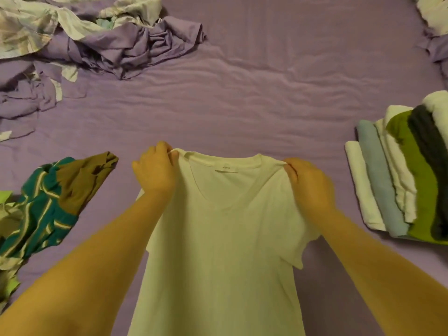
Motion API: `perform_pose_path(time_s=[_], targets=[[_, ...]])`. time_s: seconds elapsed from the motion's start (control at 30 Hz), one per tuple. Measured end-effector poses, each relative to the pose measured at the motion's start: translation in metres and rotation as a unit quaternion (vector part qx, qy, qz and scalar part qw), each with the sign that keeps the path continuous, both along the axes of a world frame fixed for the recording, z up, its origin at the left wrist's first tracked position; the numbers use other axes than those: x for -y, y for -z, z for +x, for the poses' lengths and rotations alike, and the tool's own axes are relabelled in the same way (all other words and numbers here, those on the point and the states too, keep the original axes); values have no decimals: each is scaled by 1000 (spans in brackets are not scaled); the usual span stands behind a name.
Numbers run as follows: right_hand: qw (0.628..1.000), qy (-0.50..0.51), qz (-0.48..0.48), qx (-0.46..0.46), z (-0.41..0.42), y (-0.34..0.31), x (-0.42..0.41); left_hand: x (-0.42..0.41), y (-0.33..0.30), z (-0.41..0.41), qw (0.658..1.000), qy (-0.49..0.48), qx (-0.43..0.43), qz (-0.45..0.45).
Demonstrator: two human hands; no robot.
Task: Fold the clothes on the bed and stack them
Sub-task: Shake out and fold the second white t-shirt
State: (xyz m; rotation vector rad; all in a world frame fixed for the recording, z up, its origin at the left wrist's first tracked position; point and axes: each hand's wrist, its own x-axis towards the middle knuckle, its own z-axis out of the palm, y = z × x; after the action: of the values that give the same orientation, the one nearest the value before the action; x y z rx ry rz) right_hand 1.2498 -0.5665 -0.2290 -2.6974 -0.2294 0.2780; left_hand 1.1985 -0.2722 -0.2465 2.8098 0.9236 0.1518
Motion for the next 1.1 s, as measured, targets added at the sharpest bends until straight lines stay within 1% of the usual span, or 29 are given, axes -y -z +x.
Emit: perform_pose_path(time_s=[0.1,0.17,0.23,0.3,0.37,0.4,0.43,0.47,0.53,0.57,0.6,0.67,0.73,0.77,0.87,0.93,1.0,1.07,1.1], targets=[[1000,0,3,24,30,6,-10,-3,6,27,1000,-24,-3,9],[1000,1,6,23,43,20,-15,-3,13,38,999,-36,-20,1],[1000,-2,14,-4,50,39,-17,3,26,43,998,-40,-53,-6],[998,-8,32,-48,47,61,-18,18,44,42,997,-17,-72,-3],[996,-3,53,-66,40,78,-15,44,61,37,998,47,-42,-11],[996,8,65,-65,35,83,-13,60,67,33,995,101,-12,-23],[995,21,79,-60,31,86,-10,78,73,30,985,170,10,-37],[994,30,92,-53,28,87,-5,98,78,27,967,249,16,-44],[992,39,113,-48,18,86,5,131,90,25,924,382,-16,-25],[992,34,111,-43,12,85,10,142,97,26,907,420,-38,-10],[994,21,96,-40,5,86,14,150,103,27,897,438,-62,6],[997,-16,39,-57,-5,86,24,157,112,32,892,440,-100,28],[993,-38,-29,-104,-1,85,40,160,117,37,897,428,-108,32],[993,-35,-51,-100,6,84,49,162,116,40,899,422,-110,29],[995,-1,-89,-34,35,84,76,170,109,51,907,400,-131,12],[995,2,-96,-10,39,83,82,176,105,56,909,387,-154,16],[997,5,-74,-22,33,81,77,179,104,55,911,375,-170,29],[997,-16,-64,-38,20,82,75,182,102,50,921,360,-143,45],[996,-49,-72,-27,13,82,75,185,100,45,923,361,-123,46]])
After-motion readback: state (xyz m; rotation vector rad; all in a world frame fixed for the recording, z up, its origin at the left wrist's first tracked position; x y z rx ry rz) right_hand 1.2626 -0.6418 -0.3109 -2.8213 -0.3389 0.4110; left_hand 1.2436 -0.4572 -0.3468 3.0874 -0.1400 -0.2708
